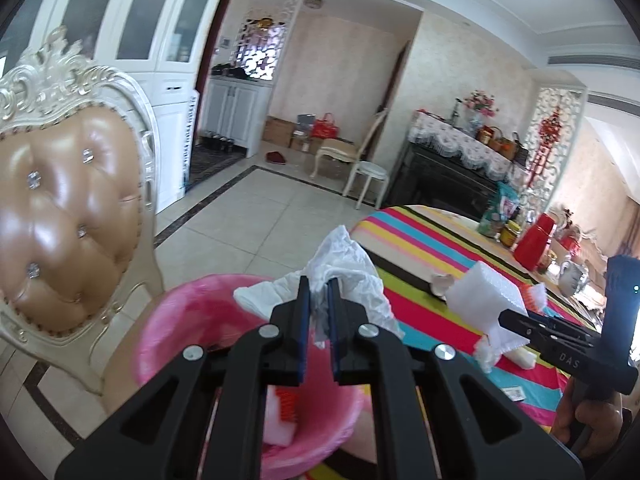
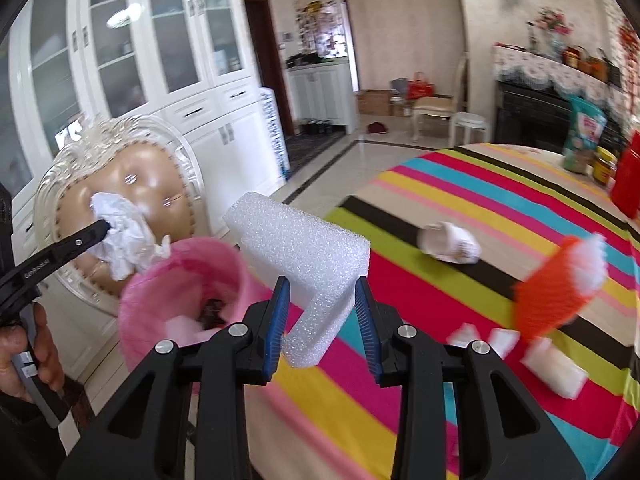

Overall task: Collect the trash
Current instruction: 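Carry tissue and foam piece to the pink wastebasket and release both, then return both tools to the table and grasp the small card box with the right tool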

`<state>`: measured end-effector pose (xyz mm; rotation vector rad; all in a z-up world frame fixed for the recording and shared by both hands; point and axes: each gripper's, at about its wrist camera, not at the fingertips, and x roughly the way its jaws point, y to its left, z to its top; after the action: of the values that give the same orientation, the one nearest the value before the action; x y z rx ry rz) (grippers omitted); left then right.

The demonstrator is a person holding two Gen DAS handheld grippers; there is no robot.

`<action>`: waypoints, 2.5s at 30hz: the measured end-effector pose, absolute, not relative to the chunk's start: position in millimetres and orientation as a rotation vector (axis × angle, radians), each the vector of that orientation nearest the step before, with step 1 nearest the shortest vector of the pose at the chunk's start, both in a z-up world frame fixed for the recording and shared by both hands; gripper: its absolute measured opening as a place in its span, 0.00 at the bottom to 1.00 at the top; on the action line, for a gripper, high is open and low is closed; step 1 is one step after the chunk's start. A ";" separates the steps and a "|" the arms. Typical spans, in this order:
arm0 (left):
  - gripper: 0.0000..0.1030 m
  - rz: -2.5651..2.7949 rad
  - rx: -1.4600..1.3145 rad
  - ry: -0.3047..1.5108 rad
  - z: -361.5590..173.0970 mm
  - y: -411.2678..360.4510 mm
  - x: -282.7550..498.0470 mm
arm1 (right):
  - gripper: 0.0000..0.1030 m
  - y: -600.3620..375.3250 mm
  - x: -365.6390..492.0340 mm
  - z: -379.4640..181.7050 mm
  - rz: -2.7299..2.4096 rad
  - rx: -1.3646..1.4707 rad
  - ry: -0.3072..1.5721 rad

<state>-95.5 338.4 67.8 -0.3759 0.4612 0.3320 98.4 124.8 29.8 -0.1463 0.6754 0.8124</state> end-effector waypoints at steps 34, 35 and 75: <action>0.59 0.384 -0.480 0.475 29.1 371.9 -110.3 | 0.74 206.9 75.9 -22.8 0.867 -0.264 0.709; 0.61 0.376 -0.480 0.476 28.5 368.7 -107.8 | 0.74 198.3 77.3 -23.3 0.854 -0.259 0.709; 0.65 0.016 -0.329 0.612 -1.9 168.8 15.8 | 0.78 -49.8 125.1 -99.5 0.412 -0.103 0.896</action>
<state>15.8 168.8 -1.9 -0.3295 0.6123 0.0164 125.1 -49.8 -99.5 -0.1030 0.8962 0.4117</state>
